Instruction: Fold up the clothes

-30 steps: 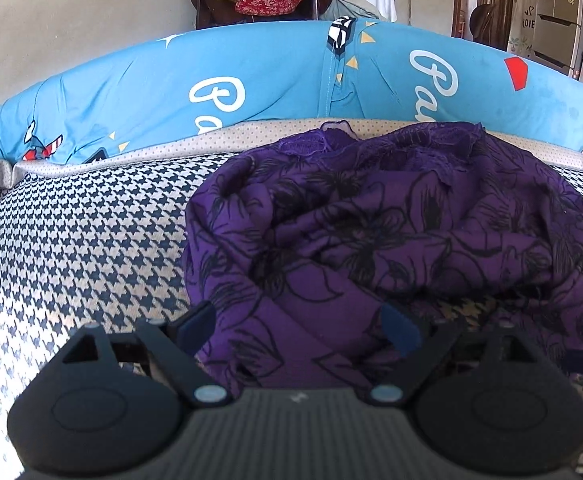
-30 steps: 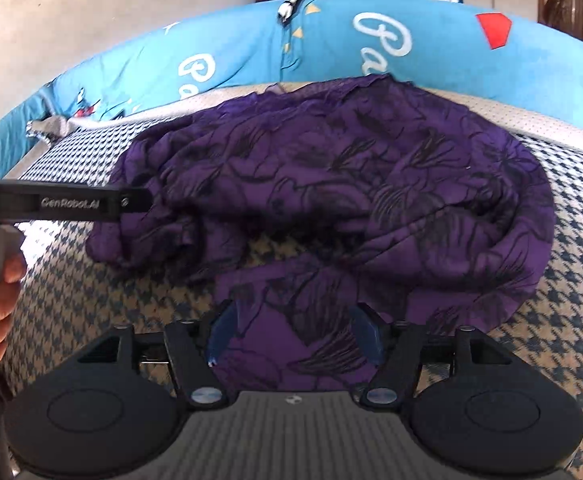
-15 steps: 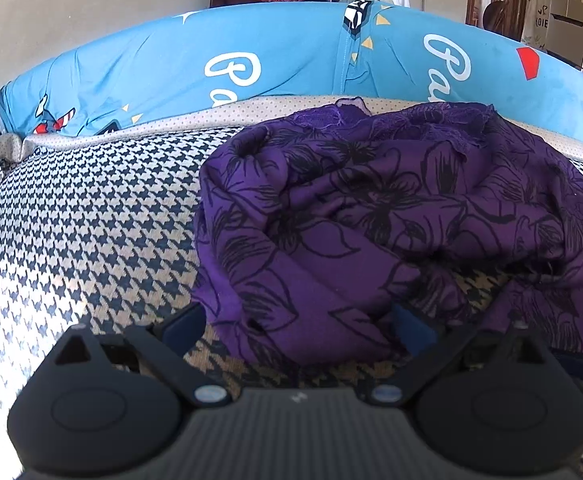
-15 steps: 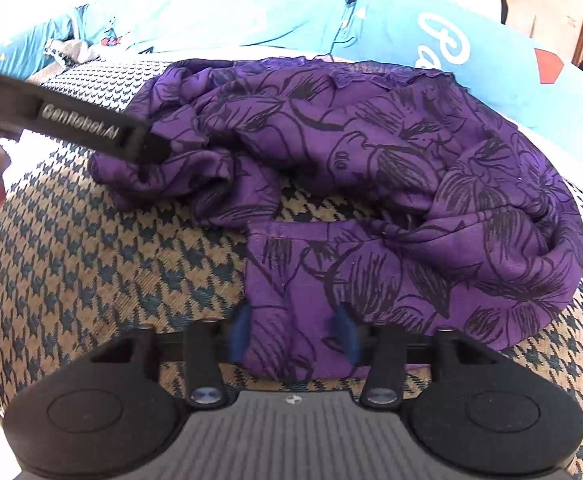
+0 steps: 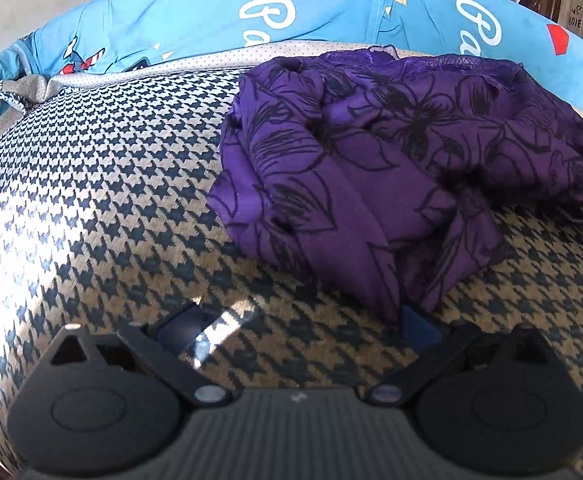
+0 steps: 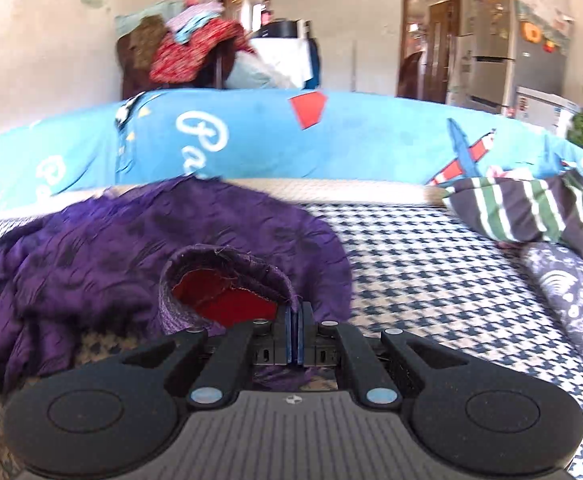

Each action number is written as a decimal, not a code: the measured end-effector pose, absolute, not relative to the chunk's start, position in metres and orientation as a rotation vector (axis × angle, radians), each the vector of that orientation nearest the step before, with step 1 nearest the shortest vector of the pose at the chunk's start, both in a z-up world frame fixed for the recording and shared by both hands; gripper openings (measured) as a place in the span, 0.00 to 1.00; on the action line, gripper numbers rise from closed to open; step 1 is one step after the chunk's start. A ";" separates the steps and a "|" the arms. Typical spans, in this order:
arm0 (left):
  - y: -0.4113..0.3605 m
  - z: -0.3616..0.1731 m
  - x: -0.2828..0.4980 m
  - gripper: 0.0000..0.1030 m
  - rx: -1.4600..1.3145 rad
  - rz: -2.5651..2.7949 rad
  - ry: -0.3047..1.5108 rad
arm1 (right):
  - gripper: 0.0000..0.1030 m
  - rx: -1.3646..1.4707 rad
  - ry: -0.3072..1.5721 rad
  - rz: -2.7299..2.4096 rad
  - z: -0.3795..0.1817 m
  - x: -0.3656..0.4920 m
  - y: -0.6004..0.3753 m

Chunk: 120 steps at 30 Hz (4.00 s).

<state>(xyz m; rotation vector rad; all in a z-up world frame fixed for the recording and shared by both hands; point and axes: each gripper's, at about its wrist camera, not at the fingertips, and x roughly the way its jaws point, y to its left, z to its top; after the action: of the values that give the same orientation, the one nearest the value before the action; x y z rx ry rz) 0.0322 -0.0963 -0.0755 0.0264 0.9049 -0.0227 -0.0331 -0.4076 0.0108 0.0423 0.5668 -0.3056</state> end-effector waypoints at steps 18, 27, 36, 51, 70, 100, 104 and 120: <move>-0.106 -0.083 0.009 1.00 0.071 -0.020 0.863 | 0.34 0.127 0.431 -0.820 0.048 -0.093 -0.516; -0.107 -0.083 -0.002 1.00 0.080 -0.022 0.856 | 0.36 0.144 0.528 -0.551 0.032 -0.074 -0.484; -0.105 -0.082 -0.011 1.00 0.086 -0.034 0.859 | 0.47 0.086 0.631 -0.276 0.012 -0.045 -0.428; -0.092 -0.083 -0.034 1.00 0.101 -0.105 0.838 | 0.66 0.045 0.741 -0.080 -0.025 0.004 -0.368; -0.115 -0.071 0.007 1.00 0.073 -0.211 0.848 | 0.68 -0.067 0.803 0.022 -0.066 0.059 -0.362; -0.080 -0.011 0.153 0.81 0.021 -0.015 0.708 | 0.19 0.584 0.551 0.207 -0.016 0.096 -0.407; -0.085 -0.012 0.173 0.85 0.033 -0.010 0.688 | 0.19 0.553 0.528 0.156 -0.018 0.112 -0.407; -0.083 -0.030 0.225 0.97 -0.053 0.009 0.723 | 0.43 0.233 0.457 0.032 0.008 0.105 -0.388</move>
<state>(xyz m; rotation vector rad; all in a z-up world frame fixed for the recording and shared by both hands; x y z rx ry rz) 0.2246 -0.0833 -0.0300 -0.0532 0.7227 0.0092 0.1053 -0.3882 0.0079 0.2333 0.4574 0.0320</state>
